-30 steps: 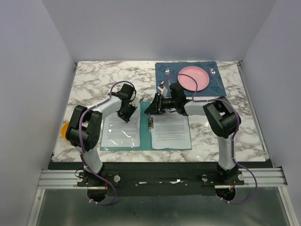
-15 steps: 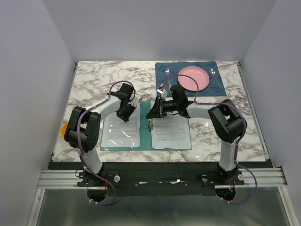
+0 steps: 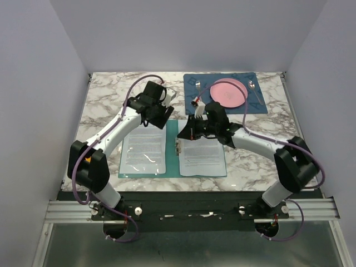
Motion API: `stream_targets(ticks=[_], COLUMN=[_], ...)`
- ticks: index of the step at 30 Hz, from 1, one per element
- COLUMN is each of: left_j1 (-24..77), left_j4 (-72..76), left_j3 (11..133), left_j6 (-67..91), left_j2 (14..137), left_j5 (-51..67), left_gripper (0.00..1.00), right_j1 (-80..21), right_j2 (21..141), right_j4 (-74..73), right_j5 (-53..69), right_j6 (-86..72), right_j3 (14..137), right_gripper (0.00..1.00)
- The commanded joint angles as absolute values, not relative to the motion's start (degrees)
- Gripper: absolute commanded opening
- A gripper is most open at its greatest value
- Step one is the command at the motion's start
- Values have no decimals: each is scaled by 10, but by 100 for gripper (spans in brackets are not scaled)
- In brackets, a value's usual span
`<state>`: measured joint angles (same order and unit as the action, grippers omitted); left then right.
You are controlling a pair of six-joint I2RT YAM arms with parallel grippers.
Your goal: Put the files into the folder
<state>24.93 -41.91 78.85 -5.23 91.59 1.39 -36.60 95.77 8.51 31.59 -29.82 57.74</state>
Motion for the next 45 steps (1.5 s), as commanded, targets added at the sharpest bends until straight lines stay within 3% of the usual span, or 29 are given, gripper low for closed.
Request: stream_targets(ticks=[1,2,6,8,10,13,14,16,18,20,22,25,26,27,28,34,35,36,40,45], left_j1=[310,332,344,344,344,345,345,345,345,345,345,344,344,343,343,339,338,337,335,334], left_j4=[-378,-311,-288,-309,-311,-290,-292,-301,-299,-305,-308,-321,-331,-337,-338,-381,-391,-395,-403,-411], left_j3=[762,742,745,763,766,761,767,783,786,790,796,813,818,830,834,879,884,893,904,934], left_j6=[-44,-54,-40,-19,-9,-3,-3,-3,-3,-2,-3,21,25,25,23,18,18,16,16,29], left_j2=[902,894,907,926,927,932,939,961,969,978,985,1001,1005,1011,1019,1057,1062,1067,1084,1109], left_j5=[-145,-178,-218,-200,-184,-181,-185,-165,-144,-116,-101,-94,-88,-81,-76,-19,-14,-1,-1,-1], left_gripper=[84,99,99,99,90,59,44,40,47,56,57,34,15,5,0,0,15,39,96,99], right_j1=[-387,-377,-375,-394,-411,-412,-411,-403,-386,-386,-397,-420,-423,-425,-427,-432,-433,-433,-439,-454], right_j2=[865,854,853,824,778,777,780,784,784,795,794,772,768,767,770,787,787,789,796,814], right_j4=[68,67,106,137,163,143,134,147,231,222,191,170,168,164,157,139,137,134,132,163], right_j5=[144,153,235,174,65,34,32,121,157,153,123,64,59,57,55,55,54,50,37,10], right_j6=[-285,-309,-319,-310,-286,-281,-275,-275,-330,-321,-301,-269,-266,-255,-250,-233,-232,-229,-224,-228], right_j3=[512,506,483,430,406,408,412,401,369,380,398,406,409,413,418,439,440,445,450,446], right_gripper=[0,0,0,0,0,0,0,0,0,0,1,0,0,0,0,0,0,0,0,0])
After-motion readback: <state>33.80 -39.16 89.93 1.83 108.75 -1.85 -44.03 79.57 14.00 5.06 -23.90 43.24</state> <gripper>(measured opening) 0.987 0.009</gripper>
